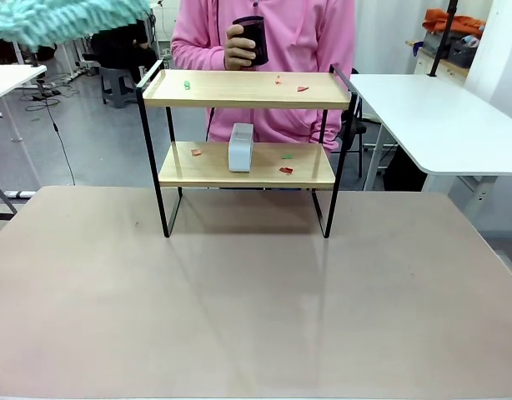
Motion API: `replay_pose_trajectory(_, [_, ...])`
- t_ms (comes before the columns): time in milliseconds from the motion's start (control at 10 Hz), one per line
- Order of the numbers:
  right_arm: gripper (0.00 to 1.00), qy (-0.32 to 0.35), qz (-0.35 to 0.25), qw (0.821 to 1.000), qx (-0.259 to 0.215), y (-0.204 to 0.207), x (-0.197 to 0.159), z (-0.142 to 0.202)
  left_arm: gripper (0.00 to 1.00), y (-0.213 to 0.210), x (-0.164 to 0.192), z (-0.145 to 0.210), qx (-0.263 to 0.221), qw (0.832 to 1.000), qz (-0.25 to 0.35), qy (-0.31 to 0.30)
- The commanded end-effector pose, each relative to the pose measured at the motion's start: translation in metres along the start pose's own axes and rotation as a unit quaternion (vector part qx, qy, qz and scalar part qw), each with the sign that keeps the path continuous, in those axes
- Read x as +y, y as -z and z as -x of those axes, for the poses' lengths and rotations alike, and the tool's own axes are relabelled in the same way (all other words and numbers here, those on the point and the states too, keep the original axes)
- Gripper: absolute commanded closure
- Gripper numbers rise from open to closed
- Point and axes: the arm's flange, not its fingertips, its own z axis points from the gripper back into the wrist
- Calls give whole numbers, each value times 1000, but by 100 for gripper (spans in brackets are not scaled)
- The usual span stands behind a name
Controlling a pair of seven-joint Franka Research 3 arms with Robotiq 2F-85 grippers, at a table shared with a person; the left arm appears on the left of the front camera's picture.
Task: Clean the shelf.
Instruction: Clean the specific tier of the Shelf with the Duster once objects are removed.
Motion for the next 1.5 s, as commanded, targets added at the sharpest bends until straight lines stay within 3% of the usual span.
replay_pose_trajectory(0, [0,-13,-8,1000,-7,1,0,-2,87,45,-30,-12,-25,996,-80,5])
replay_pose_trajectory(100, [0,-13,-8,1000,-7,1,0,-2,87,64,-41,-10,-21,994,-98,38])
replay_pose_trajectory(200, [0,-13,-8,1000,-7,1,0,-2,87,62,-48,-10,-11,995,-58,76])
replay_pose_trajectory(300, [0,-13,-8,1000,-7,1,0,-2,87,51,-36,-20,-13,998,-59,20])
replay_pose_trajectory(500, [0,-13,-8,1000,-7,1,0,-2,87,69,-53,-20,-12,997,-69,44])
replay_pose_trajectory(700, [0,-13,-8,1000,-7,1,0,-2,87,89,-60,3,-108,981,-155,45])
replay_pose_trajectory(900, [0,-13,-8,1000,-7,1,0,-2,87,121,-67,19,-145,953,-265,33])
replay_pose_trajectory(1100, [0,-13,-8,1000,-7,1,0,-2,87,144,-74,25,-101,946,-302,56])
replay_pose_trajectory(1400, [0,-13,-8,1000,-7,1,0,-2,87,170,-77,16,-116,929,-350,41])
